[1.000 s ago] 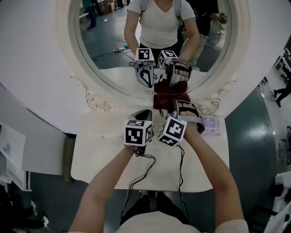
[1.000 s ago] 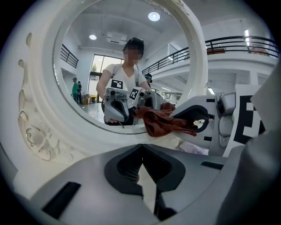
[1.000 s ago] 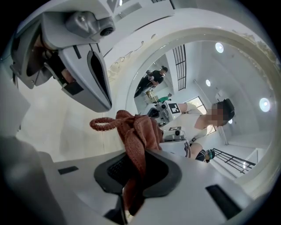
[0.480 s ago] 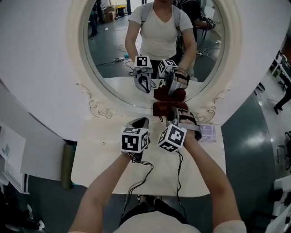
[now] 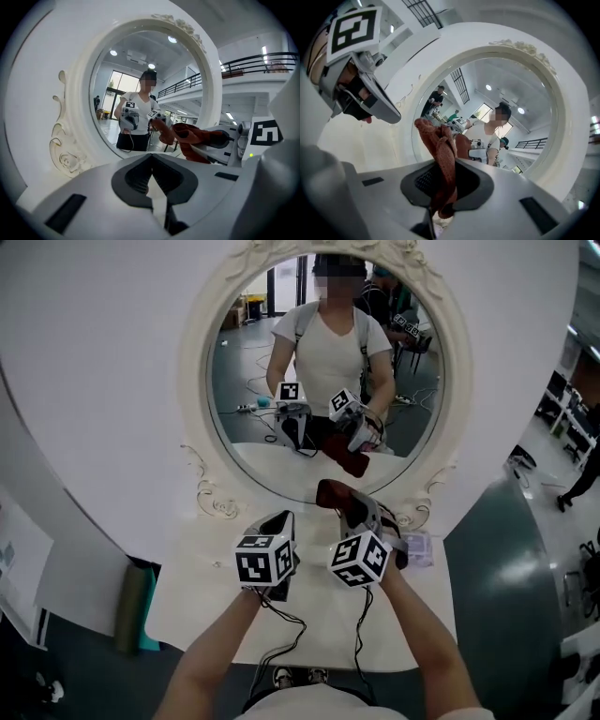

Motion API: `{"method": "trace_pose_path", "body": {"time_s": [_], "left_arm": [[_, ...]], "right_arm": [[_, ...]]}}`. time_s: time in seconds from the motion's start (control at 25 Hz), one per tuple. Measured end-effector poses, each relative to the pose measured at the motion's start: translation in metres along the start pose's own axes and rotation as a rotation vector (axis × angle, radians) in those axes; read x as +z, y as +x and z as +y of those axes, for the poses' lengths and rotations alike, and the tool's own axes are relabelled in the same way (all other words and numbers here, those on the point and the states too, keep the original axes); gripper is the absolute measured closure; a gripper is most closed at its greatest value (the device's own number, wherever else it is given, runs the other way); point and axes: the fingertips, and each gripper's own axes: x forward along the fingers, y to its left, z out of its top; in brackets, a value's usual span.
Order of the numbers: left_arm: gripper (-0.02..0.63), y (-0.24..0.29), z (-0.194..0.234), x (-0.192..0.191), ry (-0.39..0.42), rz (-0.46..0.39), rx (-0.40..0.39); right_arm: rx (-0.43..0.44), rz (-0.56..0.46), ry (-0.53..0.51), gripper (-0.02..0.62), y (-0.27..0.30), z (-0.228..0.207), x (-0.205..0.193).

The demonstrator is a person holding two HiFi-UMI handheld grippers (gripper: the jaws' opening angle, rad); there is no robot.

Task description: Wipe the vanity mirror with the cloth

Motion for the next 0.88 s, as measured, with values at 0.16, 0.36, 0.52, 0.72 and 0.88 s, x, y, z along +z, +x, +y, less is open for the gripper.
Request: {"method": "trace_pose_path", "body": {"time_s": [0.16,0.36,0.52,0.72,0.88], "left_arm": [[0.595,-0.019,0.003,0.009,0.022,-0.060,0.031],[0.595,-0.039,0.004,-0.001,0.025,-0.092,0.047],[0.595,-0.048,0.002,-0.024,0.029,-0.076,0.035],[0.595,-0.061,0.001,-0.057,0.033,-0.027,0.011],[0.595,-0.078,-0.004,-0.068,0.044,-0.036,-0.011]], "right_arm": [[0.019,-0.009,0.150,0.535,-0.018,0.007,0.001],[0.063,-0.009,0.429,0.535,-0.036,0.024,-0.014],[0.073,-0.018,0.620,0.535,-0.046,0.040,-0.032],[0.061,-0.010,0.781,0.535,-0.066,0.063,-0.049],[0.039,-0.041,0.853,0.535,-0.087,0.076,-0.050]]}}
